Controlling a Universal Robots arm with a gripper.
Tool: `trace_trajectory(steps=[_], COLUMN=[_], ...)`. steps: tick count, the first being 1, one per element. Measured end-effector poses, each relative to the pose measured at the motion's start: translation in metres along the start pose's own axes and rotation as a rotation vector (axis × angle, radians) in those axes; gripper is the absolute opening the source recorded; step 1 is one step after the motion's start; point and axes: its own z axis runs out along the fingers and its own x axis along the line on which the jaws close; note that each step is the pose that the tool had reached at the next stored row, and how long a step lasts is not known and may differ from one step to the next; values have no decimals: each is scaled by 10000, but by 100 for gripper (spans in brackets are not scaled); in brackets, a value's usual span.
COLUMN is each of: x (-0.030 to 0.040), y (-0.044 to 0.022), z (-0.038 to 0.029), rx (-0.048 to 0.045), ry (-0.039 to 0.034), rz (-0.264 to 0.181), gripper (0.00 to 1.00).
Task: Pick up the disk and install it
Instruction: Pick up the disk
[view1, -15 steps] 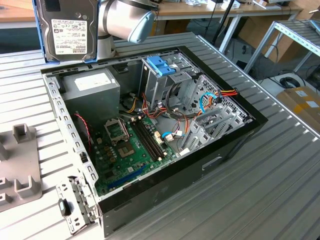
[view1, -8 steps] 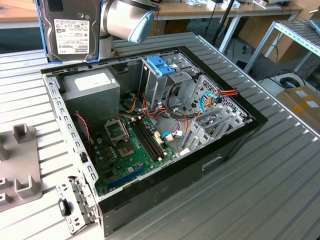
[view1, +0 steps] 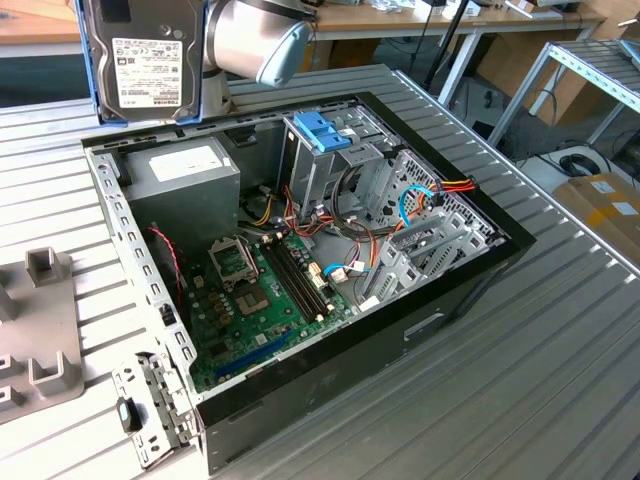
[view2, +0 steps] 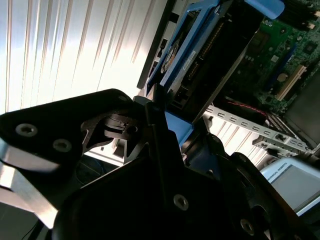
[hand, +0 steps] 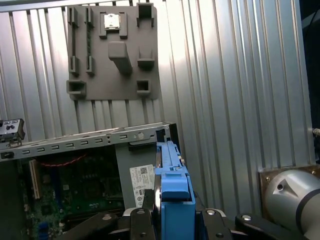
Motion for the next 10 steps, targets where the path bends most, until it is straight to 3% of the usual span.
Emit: trace_trajectory(steps=[10], x=[-8], y=[-56], z=[1], rx=[0], ry=[0], rz=[0], gripper=[37])
